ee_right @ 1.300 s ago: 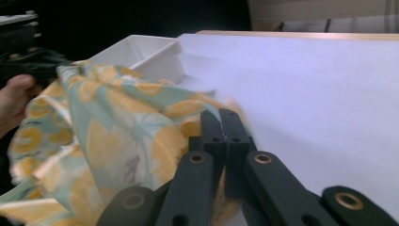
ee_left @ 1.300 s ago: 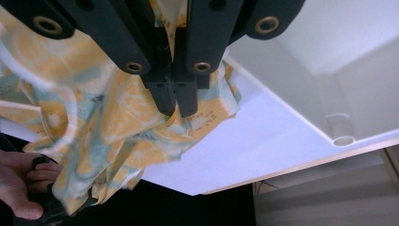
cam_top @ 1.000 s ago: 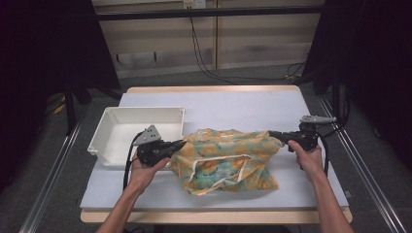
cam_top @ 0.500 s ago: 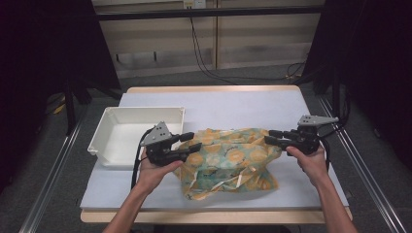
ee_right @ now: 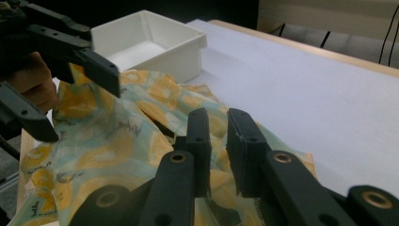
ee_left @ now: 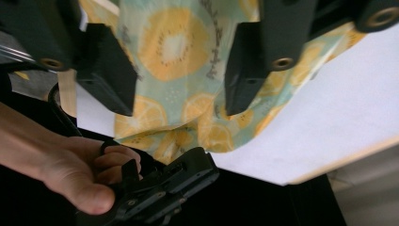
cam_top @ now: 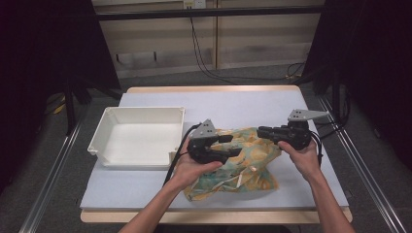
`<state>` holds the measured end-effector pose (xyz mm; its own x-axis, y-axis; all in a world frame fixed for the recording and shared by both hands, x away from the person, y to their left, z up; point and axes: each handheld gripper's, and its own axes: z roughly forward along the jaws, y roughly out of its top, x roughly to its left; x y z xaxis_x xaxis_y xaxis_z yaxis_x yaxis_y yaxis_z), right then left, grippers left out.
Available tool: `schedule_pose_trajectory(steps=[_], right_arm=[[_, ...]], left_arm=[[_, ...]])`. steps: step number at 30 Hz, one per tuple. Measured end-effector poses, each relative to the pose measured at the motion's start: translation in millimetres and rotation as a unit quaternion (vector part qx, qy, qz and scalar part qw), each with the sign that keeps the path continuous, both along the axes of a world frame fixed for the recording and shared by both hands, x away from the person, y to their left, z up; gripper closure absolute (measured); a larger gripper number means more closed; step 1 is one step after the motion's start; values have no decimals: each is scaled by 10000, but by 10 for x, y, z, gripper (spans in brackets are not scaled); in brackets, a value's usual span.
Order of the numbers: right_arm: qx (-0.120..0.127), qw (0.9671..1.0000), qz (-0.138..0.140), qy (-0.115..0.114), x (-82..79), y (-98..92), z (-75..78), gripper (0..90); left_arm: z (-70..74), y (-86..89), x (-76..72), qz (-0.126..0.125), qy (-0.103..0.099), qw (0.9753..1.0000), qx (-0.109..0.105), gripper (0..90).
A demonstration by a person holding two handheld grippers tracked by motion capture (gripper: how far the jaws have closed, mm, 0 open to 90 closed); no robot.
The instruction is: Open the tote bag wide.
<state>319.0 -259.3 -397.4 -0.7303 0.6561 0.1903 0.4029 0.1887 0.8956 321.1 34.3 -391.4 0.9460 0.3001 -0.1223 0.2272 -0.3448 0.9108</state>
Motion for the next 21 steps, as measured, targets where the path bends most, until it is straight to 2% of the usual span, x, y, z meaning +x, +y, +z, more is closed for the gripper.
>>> schedule_pose_trajectory(steps=[1, 3, 5, 6, 8, 9, 10, 11, 12, 13, 14, 15, 16, 19, 21], right_arm=[[-44, 10000, 9, 58, 16, 6, -3, 789], [-228, 9997, -94, 90, 30, 5, -32, 775], [-109, 9998, -29, 173, 34, -21, -100, 767], [-98, 9997, -71, 193, 36, -28, -146, 727], [-88, 9996, -79, 258, 35, -26, -198, 689], [-116, 9995, -87, 275, 33, -21, -219, 661], [-134, 9995, -94, 275, 32, -14, -236, 637], [-149, 9995, -91, 251, 34, -9, -250, 624], [-129, 9995, -110, 260, 35, -5, -260, 611], [-96, 9995, -102, 283, 48, -4, -271, 606], [-65, 9995, -85, 289, 63, 3, -283, 598], [-39, 9994, -100, 322, 70, 12, -291, 587], [-48, 9994, -84, 345, 72, 23, -297, 582], [-151, 9991, -6, 391, 85, 71, -331, 541], [-191, 9988, 24, 458, 89, 102, -358, 515]], left_arm=[[-7, -35, 29, 12, -12, 10000, 67, 397], [-57, -86, 113, 55, 174, 9997, 145, 384], [-131, -144, 148, 37, 207, 9993, 317, 350], [-167, -169, 158, 19, 200, 9991, 383, 345], [-248, -214, 166, -40, 303, 9982, 525, 356], [-272, -223, 147, -32, 278, 9979, 577, 366], [-298, -226, 136, -117, 242, 9979, 595, 421], [-318, -233, 118, -141, 202, 9969, 748, 534], [-339, -246, 89, -86, 71, 9955, 940, 624], [-365, -249, 58, -282, 90, 9947, 987, 728], [-375, -244, 21, -403, 114, 9947, 941, 826], [-380, -243, -10, -487, 116, 9947, 901, 877], [-372, -239, -59, -644, 92, 9939, 887, 895], [-343, -239, -194, -846, 53, 9933, 788, 900], [-349, -255, -315, -954, -13, 9919, 840, 900]])
